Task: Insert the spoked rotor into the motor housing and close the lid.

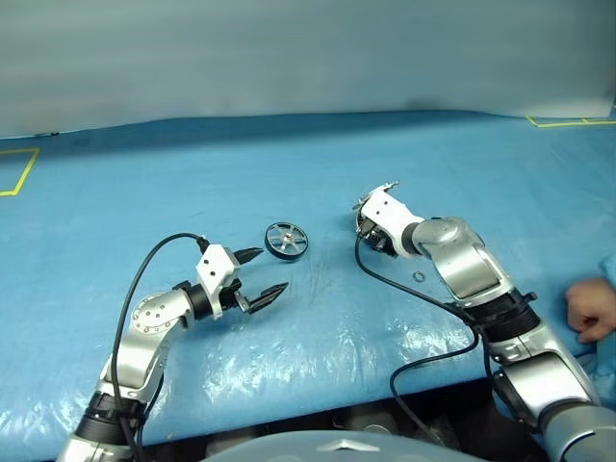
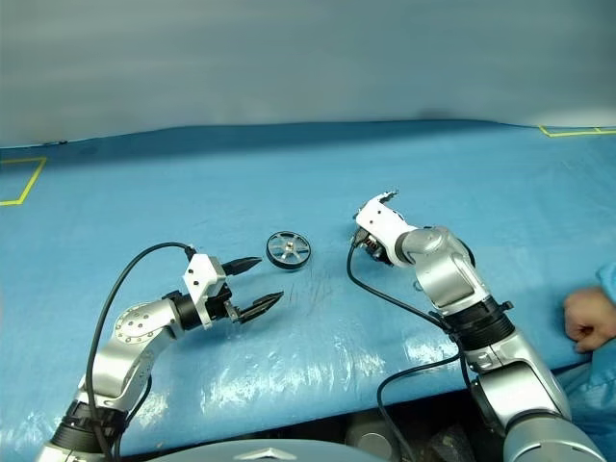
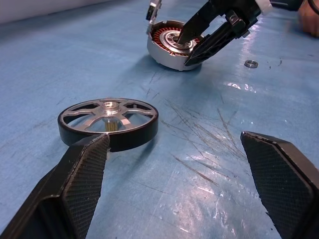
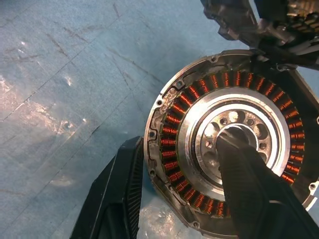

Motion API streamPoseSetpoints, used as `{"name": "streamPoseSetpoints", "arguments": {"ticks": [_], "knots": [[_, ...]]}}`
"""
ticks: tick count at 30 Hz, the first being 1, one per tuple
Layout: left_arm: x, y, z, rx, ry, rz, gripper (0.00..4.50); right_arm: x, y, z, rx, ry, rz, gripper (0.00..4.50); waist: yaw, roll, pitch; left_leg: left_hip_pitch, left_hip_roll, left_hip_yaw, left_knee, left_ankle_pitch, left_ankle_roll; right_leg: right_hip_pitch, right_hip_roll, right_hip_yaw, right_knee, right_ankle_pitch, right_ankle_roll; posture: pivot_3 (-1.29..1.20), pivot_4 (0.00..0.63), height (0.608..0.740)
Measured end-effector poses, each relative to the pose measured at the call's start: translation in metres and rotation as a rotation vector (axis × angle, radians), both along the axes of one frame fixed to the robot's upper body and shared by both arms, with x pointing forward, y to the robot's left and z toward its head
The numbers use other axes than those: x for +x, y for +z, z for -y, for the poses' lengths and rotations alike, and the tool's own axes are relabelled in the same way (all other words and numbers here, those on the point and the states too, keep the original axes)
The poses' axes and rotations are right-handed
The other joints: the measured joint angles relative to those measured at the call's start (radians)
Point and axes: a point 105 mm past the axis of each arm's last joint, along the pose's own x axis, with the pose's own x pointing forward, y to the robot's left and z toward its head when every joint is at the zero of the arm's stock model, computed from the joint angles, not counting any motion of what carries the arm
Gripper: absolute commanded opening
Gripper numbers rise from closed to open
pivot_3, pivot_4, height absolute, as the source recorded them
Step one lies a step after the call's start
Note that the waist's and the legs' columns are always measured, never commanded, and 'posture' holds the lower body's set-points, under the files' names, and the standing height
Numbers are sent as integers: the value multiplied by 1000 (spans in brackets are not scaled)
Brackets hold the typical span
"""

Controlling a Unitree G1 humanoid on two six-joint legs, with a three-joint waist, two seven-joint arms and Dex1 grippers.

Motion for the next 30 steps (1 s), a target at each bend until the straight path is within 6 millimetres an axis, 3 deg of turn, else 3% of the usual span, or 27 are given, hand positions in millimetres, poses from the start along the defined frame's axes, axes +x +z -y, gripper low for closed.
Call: {"name": "streamPoseSetpoints", "arguments": {"ticks": [5, 14, 30], "knots": [[-2, 4, 2, -6, -14, 12, 4500, -14, -1, -13, 39, 22, -22, 1931, 0, 0, 0, 0, 1, 0, 0, 0, 0, 0, 0, 0, 0, 0, 0, 0, 150, 740], [-4, 1, 1, -6, -10, -3, 4500, -62, 1, -78, 278, 122, -201, 1931, 0, 0, 0, 0, 1, -1, -1, 0, 0, 0, 0, -1, 1, -1, -1, 0, 150, 740], [-5, -2, -1, 3, 1, -11, 4500, -65, 2, -75, 314, 2, -274, 1931, 6, -1, -1, 0, -1, -2, 0, 0, 0, 1, -2, -2, 0, -1, -2, 0, 150, 740]]}}
